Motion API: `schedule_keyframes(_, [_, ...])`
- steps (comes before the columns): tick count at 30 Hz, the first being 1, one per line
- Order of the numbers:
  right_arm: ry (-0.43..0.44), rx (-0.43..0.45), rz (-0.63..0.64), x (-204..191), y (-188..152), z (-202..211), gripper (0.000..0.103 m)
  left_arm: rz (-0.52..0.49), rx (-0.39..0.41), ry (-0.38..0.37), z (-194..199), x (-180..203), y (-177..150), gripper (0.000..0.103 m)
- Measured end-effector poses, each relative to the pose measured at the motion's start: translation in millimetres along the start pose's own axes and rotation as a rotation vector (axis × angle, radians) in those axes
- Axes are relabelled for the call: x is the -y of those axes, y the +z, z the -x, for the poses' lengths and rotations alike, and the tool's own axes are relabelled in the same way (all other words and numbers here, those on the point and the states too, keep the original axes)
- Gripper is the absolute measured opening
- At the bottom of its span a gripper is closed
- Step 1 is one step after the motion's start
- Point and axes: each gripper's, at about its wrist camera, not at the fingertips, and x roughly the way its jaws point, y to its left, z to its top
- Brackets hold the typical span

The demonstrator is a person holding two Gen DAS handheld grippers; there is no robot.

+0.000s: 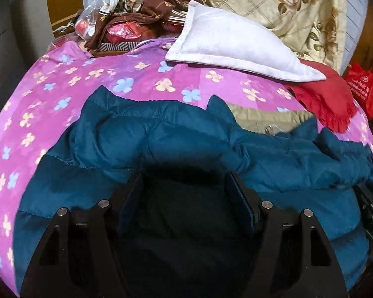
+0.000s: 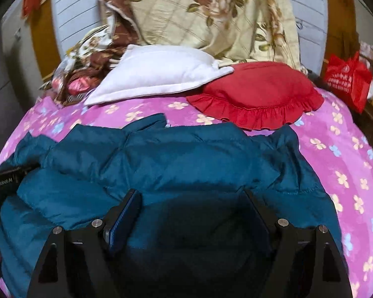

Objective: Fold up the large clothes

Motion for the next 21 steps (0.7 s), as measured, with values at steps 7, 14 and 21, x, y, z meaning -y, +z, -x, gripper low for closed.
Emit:
schedule_keyframes(7, [-0.038, -0.033, -0.036, 1.0, 10.1, -14.3, 0.082, 0.017, 0.005, 0.002, 5.5, -4.1, 2.8, 0.070])
schedule_keyframes(14, [0.024, 0.086, -0.008, 7.4, -33.4, 93.3, 0.082, 0.043, 0.130, 0.052, 116.7, -40.5, -59.9, 0.070])
schedule_keyframes(21, [0.062, 0.075, 0.007, 17.4, -138.6, 178.4, 0.082, 0.099, 0.126, 0.098, 177.3, -76.9, -160.7, 0.070])
